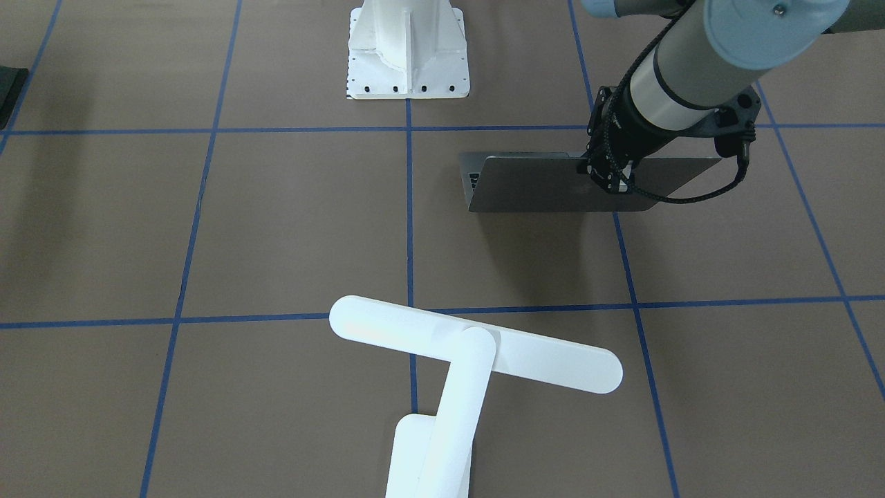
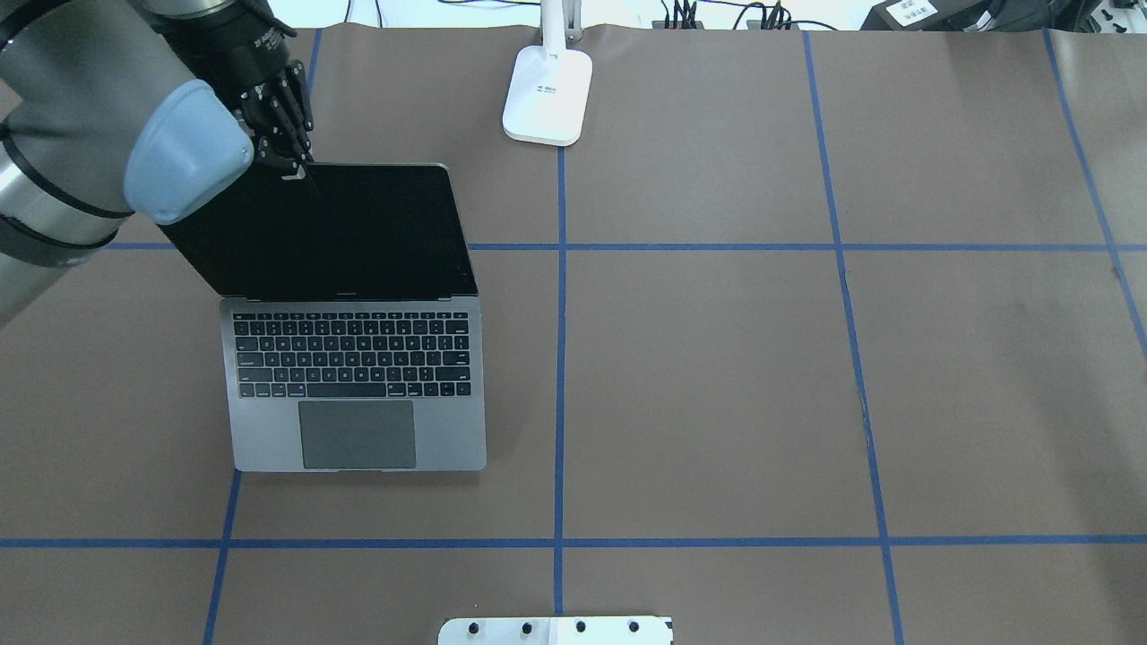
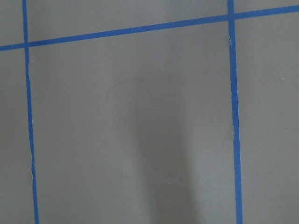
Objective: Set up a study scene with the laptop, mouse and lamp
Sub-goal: 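Push the laptop farther from the robot beside the lamp with the left gripper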
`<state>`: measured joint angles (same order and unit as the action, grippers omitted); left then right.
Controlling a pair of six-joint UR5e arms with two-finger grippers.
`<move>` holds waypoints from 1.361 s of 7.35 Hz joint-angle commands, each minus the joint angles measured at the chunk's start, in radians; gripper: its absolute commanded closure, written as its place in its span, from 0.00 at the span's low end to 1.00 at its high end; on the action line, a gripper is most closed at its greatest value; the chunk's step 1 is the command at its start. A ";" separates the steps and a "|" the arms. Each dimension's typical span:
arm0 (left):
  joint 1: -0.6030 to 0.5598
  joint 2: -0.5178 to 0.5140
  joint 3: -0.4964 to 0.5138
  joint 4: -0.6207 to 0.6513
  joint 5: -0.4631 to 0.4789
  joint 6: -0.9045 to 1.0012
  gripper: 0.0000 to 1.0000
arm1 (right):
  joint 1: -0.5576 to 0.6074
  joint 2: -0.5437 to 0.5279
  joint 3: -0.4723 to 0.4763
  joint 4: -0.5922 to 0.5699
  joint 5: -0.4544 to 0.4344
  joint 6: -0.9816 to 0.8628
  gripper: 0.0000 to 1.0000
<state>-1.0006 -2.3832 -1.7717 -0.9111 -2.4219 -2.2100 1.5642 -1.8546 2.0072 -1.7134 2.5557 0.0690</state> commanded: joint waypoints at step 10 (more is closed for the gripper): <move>0.028 -0.082 0.337 -0.345 0.000 -0.113 1.00 | -0.001 -0.001 0.002 0.001 0.003 0.000 0.01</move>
<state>-0.9726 -2.4539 -1.4798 -1.2129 -2.4215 -2.3184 1.5632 -1.8550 2.0116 -1.7126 2.5575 0.0690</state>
